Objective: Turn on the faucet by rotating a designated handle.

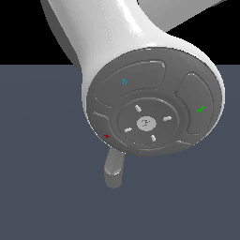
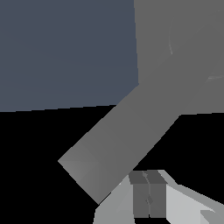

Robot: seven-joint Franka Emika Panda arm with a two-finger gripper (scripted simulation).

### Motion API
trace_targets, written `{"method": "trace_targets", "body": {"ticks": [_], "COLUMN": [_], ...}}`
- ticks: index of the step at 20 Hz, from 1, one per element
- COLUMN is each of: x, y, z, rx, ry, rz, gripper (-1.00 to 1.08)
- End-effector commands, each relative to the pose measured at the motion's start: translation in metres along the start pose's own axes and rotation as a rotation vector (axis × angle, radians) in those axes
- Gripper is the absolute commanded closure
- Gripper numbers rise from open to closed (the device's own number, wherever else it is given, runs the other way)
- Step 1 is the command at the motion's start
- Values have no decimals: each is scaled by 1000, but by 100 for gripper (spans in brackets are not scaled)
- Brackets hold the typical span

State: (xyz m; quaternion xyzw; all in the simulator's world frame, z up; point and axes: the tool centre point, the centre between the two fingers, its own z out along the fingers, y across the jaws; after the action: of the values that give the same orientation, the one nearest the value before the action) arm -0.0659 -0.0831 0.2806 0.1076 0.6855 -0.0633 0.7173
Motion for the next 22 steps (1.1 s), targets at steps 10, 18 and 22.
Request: {"method": "trace_targets", "body": {"ticks": [10, 18, 22], "x": [3, 19, 26], "y": [-11, -22, -28], "z": [8, 10, 10], "rx": [-59, -79, -89], "ry": [-10, 10, 20], "rz": [-32, -52, -62], "gripper": [108, 108, 108]}}
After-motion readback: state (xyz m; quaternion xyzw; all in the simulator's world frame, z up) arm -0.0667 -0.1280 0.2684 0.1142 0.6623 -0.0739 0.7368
